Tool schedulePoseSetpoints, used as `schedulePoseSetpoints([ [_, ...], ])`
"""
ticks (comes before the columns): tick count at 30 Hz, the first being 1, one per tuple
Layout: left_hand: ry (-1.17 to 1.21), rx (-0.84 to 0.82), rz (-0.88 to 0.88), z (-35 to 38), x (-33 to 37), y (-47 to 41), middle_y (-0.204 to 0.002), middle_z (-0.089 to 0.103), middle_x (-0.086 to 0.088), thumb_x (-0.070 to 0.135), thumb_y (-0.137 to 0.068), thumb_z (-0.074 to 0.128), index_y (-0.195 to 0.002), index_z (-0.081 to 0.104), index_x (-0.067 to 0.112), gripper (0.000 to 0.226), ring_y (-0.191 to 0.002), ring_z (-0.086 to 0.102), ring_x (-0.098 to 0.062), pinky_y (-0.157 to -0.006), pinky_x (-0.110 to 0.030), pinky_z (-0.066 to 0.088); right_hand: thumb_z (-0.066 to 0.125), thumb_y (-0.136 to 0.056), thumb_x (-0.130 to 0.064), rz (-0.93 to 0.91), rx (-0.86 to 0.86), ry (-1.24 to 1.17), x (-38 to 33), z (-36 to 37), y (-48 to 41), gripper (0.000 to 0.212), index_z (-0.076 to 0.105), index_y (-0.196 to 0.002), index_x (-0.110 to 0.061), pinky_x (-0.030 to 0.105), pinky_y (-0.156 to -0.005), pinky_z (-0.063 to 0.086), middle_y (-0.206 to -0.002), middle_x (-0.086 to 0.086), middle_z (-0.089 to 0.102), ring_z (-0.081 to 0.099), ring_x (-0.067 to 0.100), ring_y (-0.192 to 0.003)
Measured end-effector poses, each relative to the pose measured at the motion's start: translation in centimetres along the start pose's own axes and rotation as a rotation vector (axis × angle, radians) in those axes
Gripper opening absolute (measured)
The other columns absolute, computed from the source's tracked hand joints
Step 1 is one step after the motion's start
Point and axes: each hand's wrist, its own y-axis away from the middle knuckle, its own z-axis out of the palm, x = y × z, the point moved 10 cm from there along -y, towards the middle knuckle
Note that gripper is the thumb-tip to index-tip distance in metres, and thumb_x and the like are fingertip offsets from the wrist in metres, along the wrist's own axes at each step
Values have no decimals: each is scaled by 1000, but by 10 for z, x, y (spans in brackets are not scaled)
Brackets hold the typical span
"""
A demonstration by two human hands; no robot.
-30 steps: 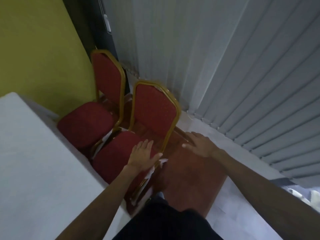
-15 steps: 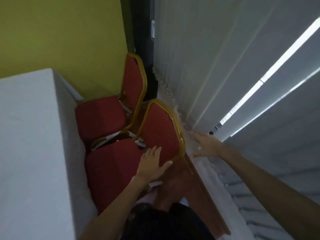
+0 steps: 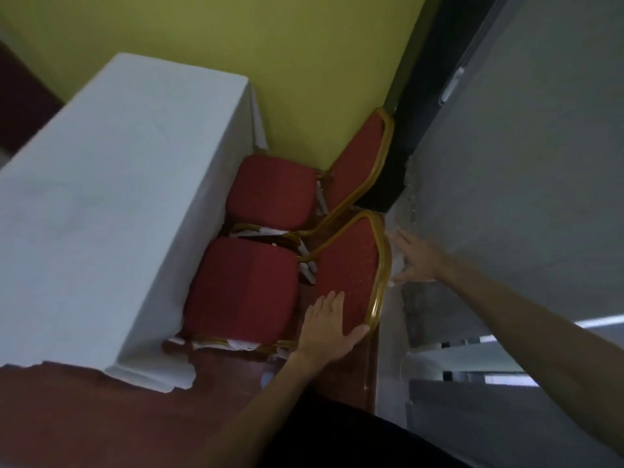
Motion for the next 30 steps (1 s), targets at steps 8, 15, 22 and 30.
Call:
schedulePoseSetpoints([
  [8, 62, 25, -42, 5, 3, -18, -160, 22, -12, 78, -86, 35, -155, 15, 15, 95, -146, 19, -32, -119, -49, 17, 34, -59, -104, -295, -94, 303, -9, -12, -60, 127, -1, -158, -32, 56, -120, 17, -166, 12, -2, 9, 32, -151],
  [15, 129, -11, -29, 36, 24, -30, -162, 13, -17, 85, -77, 8, -156, 7, 10, 109, -146, 18, -37, -117, -52, 17, 25, -72, -99, -633, -183, 656, -30, -3, -82, 108, 23, -157, -32, 48, -120, -10, -165, 4, 5, -3, 26, -152],
  [22, 219, -15, -127, 72, 29, -41, -163, 6, -16, 78, -91, 23, -157, 3, 11, 96, -146, 18, -36, -117, -54, 23, 37, -74, -95, -901, -242, 571, -38, 18, -95, 104, 51, -145, -19, 49, -121, 14, -151, 3, 46, 37, 26, -143],
  [30, 400, 31, -401, 97, 29, -59, -165, -1, -6, 80, -90, 20, -157, -6, 23, 92, -150, 4, -33, -120, -53, 13, 47, -71, -94, -1120, -129, 392, -42, 19, -99, 98, 62, -133, -19, 46, -110, 32, -139, -2, 58, 51, 21, -131],
])
